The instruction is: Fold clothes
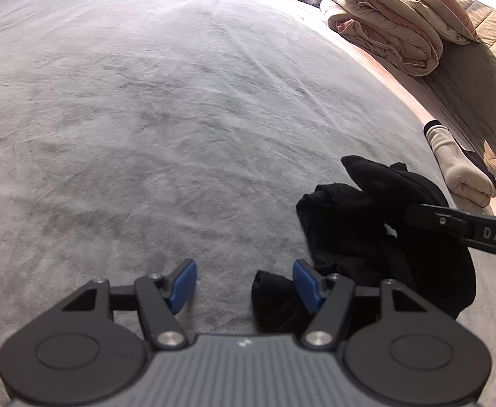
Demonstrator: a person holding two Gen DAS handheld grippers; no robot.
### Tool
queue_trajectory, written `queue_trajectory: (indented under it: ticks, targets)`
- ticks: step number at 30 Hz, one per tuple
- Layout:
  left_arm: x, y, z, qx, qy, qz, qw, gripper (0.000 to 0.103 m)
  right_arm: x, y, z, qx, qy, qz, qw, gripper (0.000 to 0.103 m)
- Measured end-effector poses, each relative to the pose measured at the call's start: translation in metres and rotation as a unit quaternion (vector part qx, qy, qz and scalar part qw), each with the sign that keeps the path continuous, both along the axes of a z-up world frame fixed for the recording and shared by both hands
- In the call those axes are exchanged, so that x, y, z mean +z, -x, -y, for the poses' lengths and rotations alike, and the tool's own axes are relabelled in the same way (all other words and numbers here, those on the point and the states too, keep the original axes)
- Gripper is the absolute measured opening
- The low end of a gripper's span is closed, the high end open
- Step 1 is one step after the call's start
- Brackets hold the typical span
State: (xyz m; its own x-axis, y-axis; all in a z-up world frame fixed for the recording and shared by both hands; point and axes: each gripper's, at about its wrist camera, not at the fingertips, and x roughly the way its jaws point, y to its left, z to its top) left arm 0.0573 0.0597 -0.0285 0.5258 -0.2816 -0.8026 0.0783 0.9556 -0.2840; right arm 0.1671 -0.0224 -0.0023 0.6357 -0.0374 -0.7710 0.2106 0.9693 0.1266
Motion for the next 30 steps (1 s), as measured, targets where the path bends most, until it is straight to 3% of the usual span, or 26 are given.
queue_trajectory:
  ticks: [6,11,17,30]
  targets:
    - [0.004,0.011,0.012,-0.025,0.019,0.013,0.9994,0.063,0.01,0.051,0.008,-0.022,-0.043,0.016,0.999,0.008]
    - [0.008,0.024,0.023,-0.033,0.021,0.0,0.9993,0.063,0.011,0.085,0.012,-0.034,-0.068,0.024,0.997,0.008]
    - [0.024,0.045,0.039,-0.058,0.036,-0.007,0.9976,0.07,0.011,0.123,0.021,-0.054,-0.1,0.044,0.993,0.008]
    - [0.033,0.052,0.085,-0.075,0.011,-0.01,0.9971,0.072,-0.019,0.188,0.08,-0.154,-0.205,0.082,0.963,0.007]
